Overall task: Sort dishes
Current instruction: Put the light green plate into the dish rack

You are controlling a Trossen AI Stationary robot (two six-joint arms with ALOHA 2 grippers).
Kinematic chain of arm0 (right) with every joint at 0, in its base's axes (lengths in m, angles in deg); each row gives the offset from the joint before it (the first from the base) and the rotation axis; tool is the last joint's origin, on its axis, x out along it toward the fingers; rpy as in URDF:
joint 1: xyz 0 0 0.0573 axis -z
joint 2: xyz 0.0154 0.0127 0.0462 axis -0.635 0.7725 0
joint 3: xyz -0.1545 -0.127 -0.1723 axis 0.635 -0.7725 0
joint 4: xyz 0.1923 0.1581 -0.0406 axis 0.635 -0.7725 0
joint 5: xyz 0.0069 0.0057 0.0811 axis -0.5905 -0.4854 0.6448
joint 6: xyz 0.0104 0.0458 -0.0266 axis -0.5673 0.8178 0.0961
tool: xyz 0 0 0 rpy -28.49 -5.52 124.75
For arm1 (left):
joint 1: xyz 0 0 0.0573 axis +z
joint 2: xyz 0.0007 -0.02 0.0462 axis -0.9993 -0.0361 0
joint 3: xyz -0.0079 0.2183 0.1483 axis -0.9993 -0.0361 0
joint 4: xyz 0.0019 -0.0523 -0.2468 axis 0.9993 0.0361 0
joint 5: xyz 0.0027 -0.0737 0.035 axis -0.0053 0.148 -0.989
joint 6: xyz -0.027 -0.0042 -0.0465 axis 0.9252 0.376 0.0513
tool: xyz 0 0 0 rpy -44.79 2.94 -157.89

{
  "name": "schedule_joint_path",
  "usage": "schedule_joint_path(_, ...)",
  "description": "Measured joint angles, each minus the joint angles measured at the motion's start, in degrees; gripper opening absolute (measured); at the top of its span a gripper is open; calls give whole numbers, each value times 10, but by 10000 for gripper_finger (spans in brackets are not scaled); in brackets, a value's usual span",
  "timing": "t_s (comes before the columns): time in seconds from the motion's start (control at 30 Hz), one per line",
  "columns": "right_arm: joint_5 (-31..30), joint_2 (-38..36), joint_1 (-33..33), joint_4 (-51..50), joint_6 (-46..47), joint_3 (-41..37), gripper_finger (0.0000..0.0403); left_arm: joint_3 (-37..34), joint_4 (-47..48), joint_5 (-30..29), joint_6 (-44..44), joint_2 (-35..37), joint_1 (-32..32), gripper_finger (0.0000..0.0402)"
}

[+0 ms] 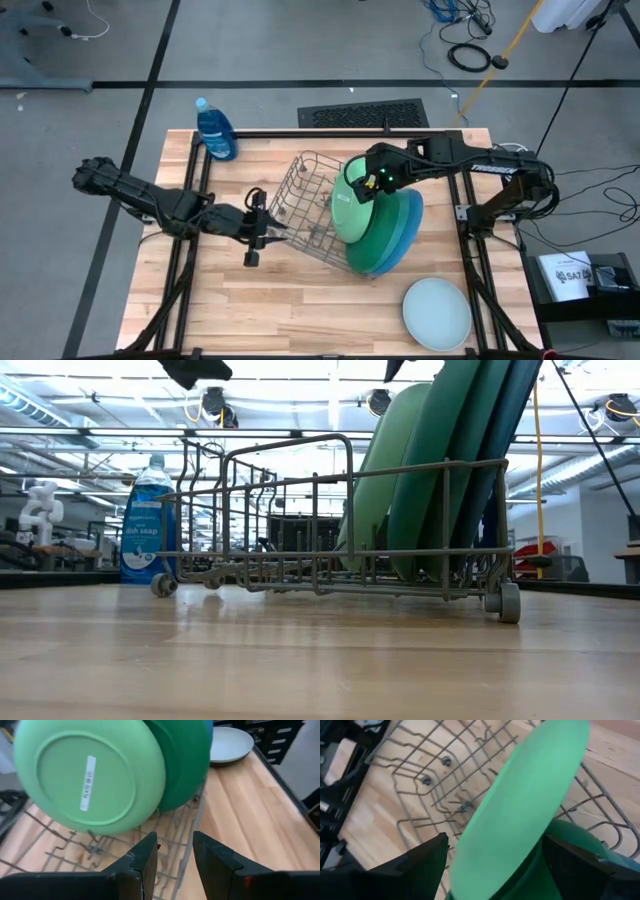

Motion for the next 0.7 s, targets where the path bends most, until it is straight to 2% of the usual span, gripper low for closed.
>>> schedule_joint_path(0.1,-1,1,-2,28,2,-8,311,0,-4,-18,-13,0,-6,127)
schedule_joint_path(0.2,0,1,-11,63,2,-11,290,0,-6,-20,-34,0,-6,127)
schedule_joint_path(0.5,-29,15,-33,89,23,-11,139,0,-39,-39,-94,1,-2,127)
schedule_joint_path(0.7,-28,33,-35,122,15,-10,66,0,-59,-39,-107,1,8,127)
